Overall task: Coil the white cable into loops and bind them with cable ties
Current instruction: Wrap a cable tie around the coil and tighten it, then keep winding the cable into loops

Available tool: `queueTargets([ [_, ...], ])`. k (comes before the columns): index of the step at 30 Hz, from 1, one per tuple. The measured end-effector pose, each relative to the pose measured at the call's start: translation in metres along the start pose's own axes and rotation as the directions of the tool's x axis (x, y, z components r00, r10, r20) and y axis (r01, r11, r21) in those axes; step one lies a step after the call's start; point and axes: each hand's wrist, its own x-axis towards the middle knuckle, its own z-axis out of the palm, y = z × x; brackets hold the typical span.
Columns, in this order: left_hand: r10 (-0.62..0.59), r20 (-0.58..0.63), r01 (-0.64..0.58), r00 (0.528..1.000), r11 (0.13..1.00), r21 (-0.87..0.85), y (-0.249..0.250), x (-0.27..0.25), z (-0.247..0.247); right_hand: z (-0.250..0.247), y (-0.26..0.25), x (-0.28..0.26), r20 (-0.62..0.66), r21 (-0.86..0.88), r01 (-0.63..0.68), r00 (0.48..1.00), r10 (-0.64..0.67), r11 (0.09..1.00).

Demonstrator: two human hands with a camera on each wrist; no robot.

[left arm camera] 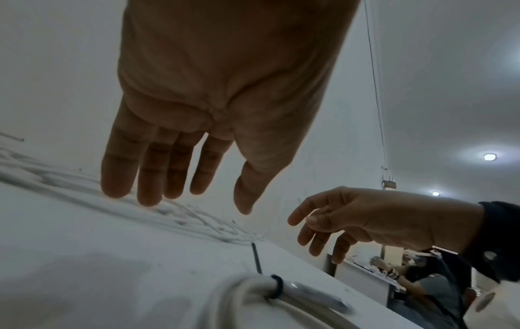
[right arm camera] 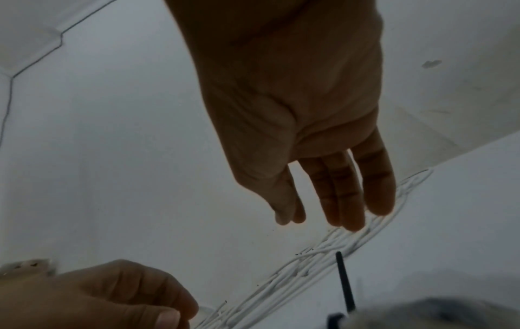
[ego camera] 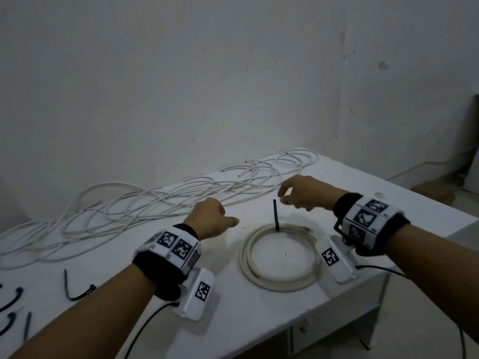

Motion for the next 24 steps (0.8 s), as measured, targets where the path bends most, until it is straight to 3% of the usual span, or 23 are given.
queueTargets([
  [3,0.029,-0.008,-0.028,1.0,0.995,0.095,-0.023,0.023,-0.02,0.002,-0.02,0.039,0.052,-0.032,0.072,0.996,-0.071,0.997],
  [5,0.017,0.002,-0.017,1.0,0.987,0.158,-0.041,0.04,-0.028,0.013,-0.035,0.068,0.104,-0.152,0.104,0.991,-0.089,0.983],
  [8,0.0,0.011,-0.003,1.0,0.979,0.205,-0.066,0.064,-0.033,0.034,-0.057,0.11,0.217,-0.457,0.191,0.971,-0.1,0.868],
  [15,-0.042,0.054,0.029,0.998,0.975,0.221,-0.112,0.09,-0.02,0.067,-0.069,0.153,0.365,-0.662,0.244,0.931,0.022,0.708],
  [18,-0.044,0.066,0.03,0.997,0.978,0.209,-0.118,0.091,-0.017,0.06,-0.067,0.152,0.386,-0.63,0.271,0.922,-0.009,0.728],
  [20,-0.039,0.045,0.03,0.998,0.983,0.181,-0.117,0.09,-0.017,0.046,-0.068,0.146,0.384,-0.512,0.267,0.922,-0.061,0.817],
  [24,0.006,-0.071,-0.001,0.997,0.997,0.075,-0.105,0.085,-0.022,0.003,-0.078,0.119,0.151,-0.197,0.293,0.952,-0.267,0.935],
])
